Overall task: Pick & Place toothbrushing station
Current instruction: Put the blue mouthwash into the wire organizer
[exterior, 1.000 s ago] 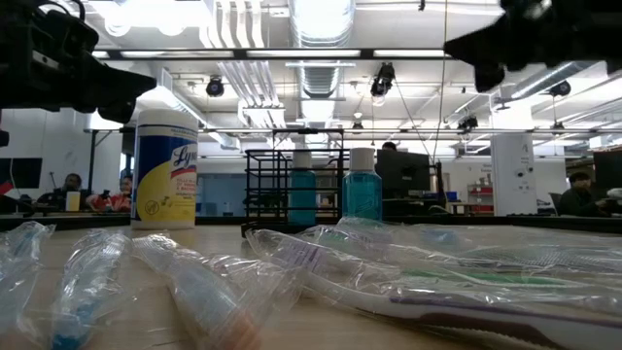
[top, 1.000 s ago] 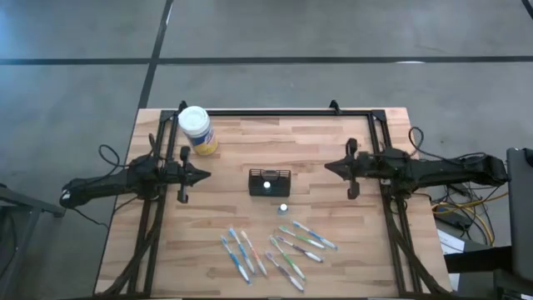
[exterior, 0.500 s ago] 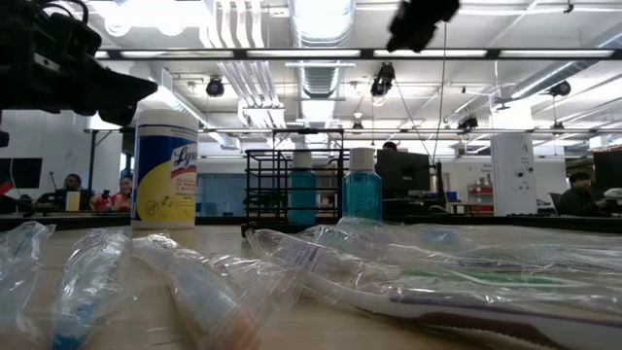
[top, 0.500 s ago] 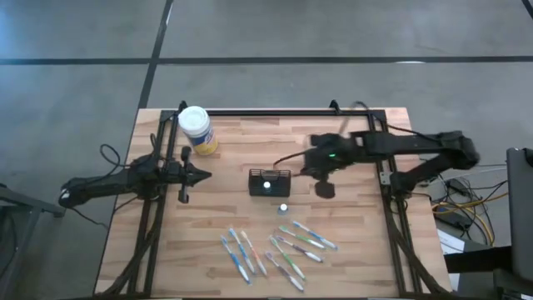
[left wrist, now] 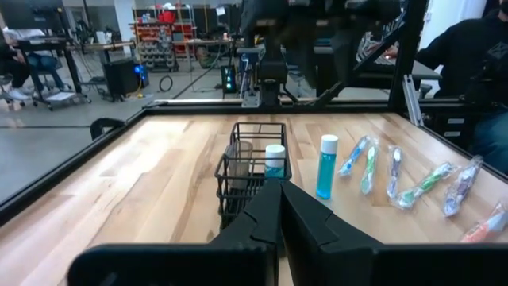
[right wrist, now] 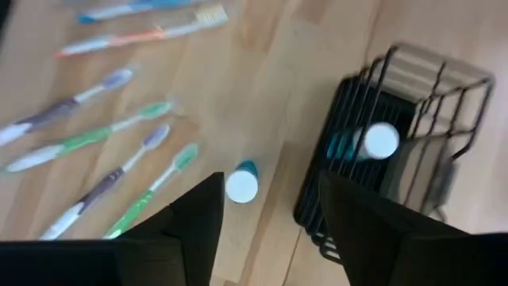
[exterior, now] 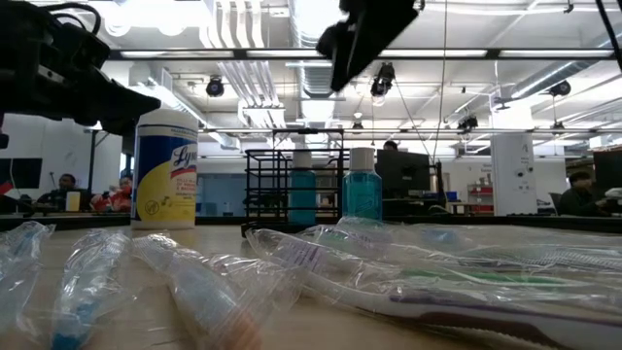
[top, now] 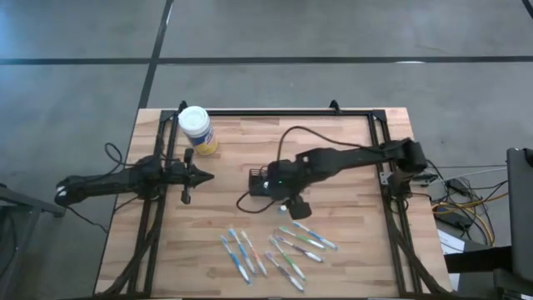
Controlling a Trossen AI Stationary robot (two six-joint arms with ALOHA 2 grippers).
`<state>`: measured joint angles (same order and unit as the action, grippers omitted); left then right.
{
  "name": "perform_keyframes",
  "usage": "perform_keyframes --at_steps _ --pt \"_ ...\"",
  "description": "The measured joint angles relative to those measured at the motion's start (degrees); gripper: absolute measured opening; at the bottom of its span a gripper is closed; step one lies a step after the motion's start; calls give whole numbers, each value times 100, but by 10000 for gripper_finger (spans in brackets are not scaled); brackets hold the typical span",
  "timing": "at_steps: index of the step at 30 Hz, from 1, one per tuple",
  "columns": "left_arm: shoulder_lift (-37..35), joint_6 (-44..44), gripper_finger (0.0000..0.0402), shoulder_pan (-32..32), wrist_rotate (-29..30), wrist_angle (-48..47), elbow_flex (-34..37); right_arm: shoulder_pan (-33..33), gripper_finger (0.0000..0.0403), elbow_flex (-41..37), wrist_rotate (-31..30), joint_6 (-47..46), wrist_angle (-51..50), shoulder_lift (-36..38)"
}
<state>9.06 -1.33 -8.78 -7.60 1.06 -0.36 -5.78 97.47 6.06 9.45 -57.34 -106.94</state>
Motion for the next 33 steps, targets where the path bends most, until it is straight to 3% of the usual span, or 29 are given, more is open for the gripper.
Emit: perform_keyframes --at_steps 33 --pt "160 -41 12 0 -9 4 2 -300 219 -640 -32 -566 707 -586"
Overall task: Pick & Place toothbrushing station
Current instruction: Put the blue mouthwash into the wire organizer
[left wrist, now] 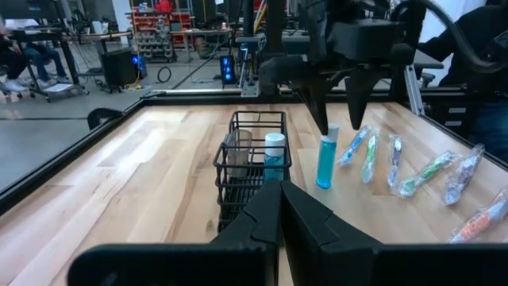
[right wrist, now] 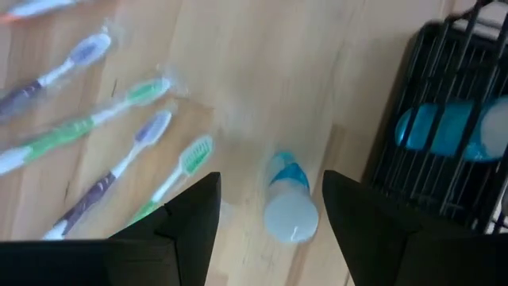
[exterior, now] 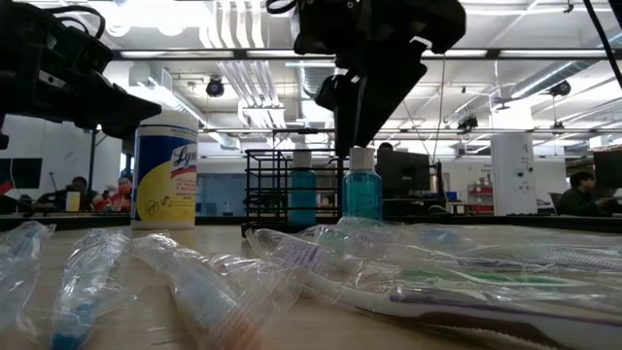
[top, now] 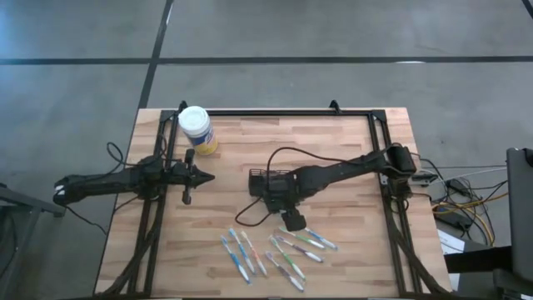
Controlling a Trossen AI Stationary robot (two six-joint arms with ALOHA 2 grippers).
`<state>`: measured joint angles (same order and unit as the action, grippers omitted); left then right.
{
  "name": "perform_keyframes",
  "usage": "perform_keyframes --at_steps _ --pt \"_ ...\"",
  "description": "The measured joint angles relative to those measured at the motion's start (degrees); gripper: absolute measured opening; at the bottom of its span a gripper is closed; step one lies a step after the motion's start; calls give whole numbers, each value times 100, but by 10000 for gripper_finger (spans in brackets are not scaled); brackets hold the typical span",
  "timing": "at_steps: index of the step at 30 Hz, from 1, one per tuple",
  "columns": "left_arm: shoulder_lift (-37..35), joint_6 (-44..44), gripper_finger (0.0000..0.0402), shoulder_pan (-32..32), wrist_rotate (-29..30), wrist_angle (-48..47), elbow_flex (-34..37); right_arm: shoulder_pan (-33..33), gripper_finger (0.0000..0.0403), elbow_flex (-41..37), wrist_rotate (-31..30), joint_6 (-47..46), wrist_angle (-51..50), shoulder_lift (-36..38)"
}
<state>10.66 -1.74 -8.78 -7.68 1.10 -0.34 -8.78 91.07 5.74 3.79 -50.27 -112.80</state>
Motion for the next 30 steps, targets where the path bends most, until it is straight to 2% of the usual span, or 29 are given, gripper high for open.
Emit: perform_keyframes --at_steps 7,21,30 --pt "19 2 12 0 0 1 0 -11 211 -7 -105 -5 -77 -71" --pt "28 4 12 -2 2 0 0 -11 135 -12 -121 -68 -285 -82" --pt "28 7 12 0 2 2 0 -11 107 -12 -137 -63 -283 -82"
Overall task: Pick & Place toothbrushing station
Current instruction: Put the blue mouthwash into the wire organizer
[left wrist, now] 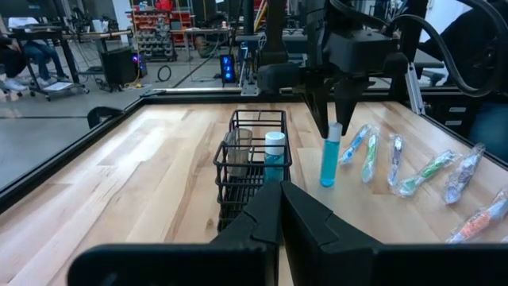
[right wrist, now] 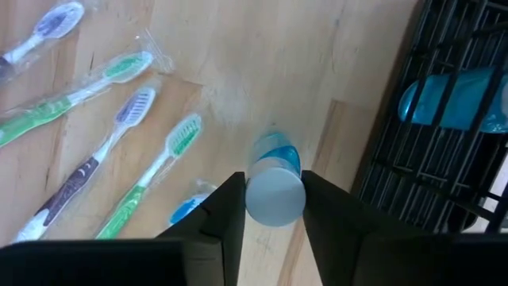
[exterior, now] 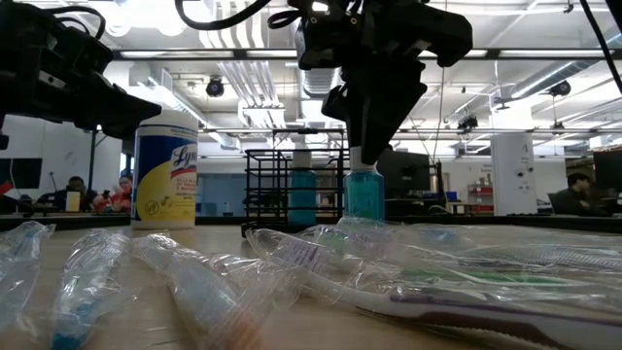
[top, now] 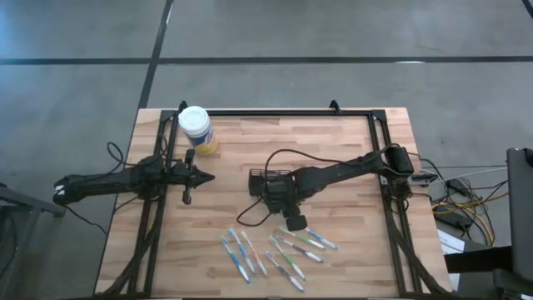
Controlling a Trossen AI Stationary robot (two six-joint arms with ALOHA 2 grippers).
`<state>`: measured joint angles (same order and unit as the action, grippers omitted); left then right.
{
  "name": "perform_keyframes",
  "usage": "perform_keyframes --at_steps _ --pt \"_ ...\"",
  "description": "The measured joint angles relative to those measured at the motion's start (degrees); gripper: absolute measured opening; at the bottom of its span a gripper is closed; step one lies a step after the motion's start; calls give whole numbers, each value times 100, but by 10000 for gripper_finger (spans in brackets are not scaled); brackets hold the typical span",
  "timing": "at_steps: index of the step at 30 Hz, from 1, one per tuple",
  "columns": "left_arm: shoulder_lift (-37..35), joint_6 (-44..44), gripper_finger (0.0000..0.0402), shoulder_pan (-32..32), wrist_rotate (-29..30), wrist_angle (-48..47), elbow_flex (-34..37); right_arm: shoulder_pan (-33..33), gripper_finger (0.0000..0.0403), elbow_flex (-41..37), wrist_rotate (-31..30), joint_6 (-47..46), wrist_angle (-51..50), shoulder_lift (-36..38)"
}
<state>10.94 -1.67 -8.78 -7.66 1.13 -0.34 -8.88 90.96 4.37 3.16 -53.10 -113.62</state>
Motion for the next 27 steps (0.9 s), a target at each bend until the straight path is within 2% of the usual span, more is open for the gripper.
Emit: perform_keyframes --at_steps 8,12,21,27 --pt "0 0 12 -2 0 4 0 -6 103 54 1 215 -32 53" --pt "-2 0 12 -1 0 10 0 -11 103 228 -12 305 -102 367" --pt "7 24 12 -1 -1 14 0 55 102 16 -224 498 391 1813" --pt "9 24 12 -1 0 13 0 227 102 -874 -110 460 1238 3167"
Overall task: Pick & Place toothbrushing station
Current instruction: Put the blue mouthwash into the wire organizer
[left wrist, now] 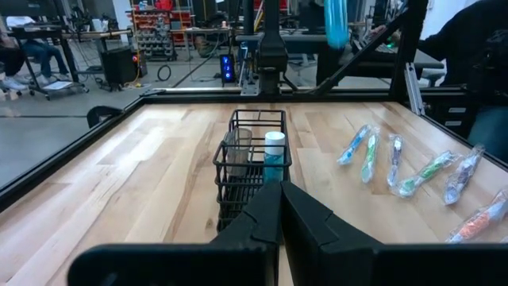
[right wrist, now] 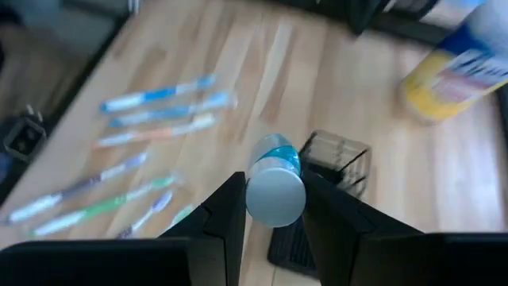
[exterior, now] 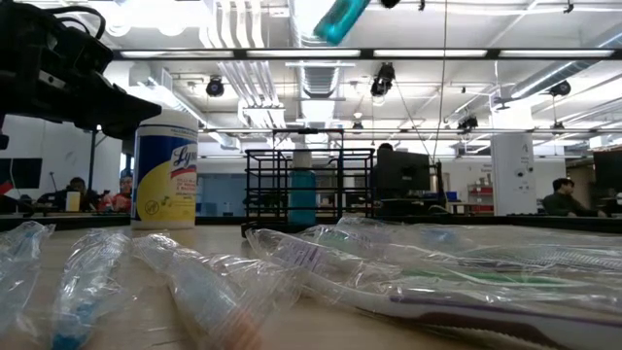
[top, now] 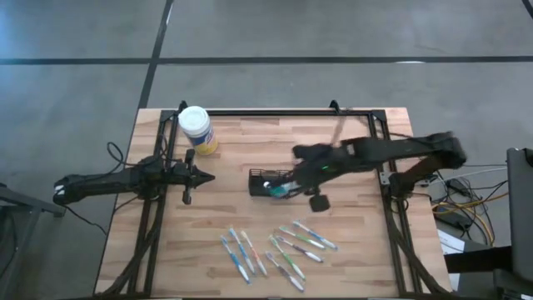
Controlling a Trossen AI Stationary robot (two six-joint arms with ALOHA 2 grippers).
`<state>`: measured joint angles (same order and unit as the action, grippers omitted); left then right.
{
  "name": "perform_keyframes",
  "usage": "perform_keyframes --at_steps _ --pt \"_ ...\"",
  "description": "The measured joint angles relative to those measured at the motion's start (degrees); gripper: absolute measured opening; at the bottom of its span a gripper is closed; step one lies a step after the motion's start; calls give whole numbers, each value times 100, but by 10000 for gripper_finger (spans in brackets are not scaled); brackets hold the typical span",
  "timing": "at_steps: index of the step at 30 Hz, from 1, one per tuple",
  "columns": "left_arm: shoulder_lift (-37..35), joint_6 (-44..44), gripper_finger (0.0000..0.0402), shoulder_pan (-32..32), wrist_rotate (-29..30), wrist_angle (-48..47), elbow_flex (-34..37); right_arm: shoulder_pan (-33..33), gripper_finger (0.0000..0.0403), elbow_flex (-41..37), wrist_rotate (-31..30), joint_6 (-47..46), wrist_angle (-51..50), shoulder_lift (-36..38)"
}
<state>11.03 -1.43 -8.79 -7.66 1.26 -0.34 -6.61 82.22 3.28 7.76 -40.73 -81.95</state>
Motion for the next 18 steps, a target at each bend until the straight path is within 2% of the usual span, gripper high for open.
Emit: perform_keyframes --at_steps 5,11,18 --pt "0 -7 12 -1 -1 0 0 103 102 -1183 -24 -234 680 1379" --pt "0 -39 12 1 0 31 0 101 101 -2887 -40 -467 2045 3081" --pt "0 -39 12 0 0 39 0 101 93 -4734 -217 -865 3507 4514"
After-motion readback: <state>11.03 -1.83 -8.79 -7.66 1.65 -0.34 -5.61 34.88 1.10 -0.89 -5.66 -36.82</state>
